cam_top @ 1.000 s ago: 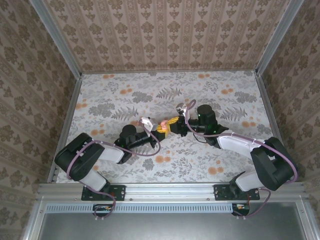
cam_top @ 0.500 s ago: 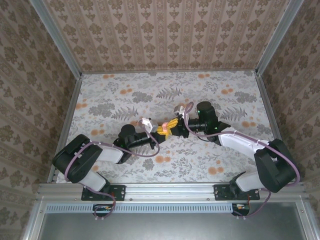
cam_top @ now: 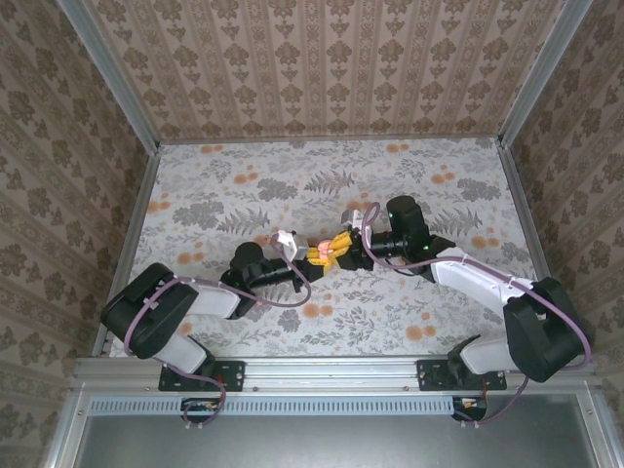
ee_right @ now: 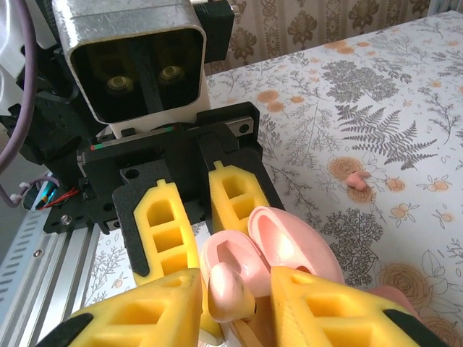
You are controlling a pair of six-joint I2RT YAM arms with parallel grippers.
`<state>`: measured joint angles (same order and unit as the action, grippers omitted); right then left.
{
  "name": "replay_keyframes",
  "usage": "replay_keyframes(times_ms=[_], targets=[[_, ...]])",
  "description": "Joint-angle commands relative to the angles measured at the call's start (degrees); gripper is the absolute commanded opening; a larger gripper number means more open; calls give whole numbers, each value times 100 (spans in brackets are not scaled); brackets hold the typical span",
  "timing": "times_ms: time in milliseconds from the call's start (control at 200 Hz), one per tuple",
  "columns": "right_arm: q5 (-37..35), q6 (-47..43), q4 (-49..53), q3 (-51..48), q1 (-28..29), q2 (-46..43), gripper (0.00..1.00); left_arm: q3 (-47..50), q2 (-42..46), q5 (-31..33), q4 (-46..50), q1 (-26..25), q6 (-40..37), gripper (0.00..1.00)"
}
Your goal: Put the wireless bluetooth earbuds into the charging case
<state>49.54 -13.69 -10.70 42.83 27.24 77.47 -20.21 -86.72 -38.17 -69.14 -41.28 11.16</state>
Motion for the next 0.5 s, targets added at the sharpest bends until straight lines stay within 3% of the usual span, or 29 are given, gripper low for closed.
replay_keyframes(times_ms=[0,415,495], targets=[[-66,10,85,26,-61,-178,34,-178,175,-223,-468,-60,-111,13],[-394,592,-64,-152,-61,-897,52,-52,145,100,-421,-88,-450,14],[-661,1018,15,-139,-52,-1050,53,-6,154,467,-375,-106,-581,14]])
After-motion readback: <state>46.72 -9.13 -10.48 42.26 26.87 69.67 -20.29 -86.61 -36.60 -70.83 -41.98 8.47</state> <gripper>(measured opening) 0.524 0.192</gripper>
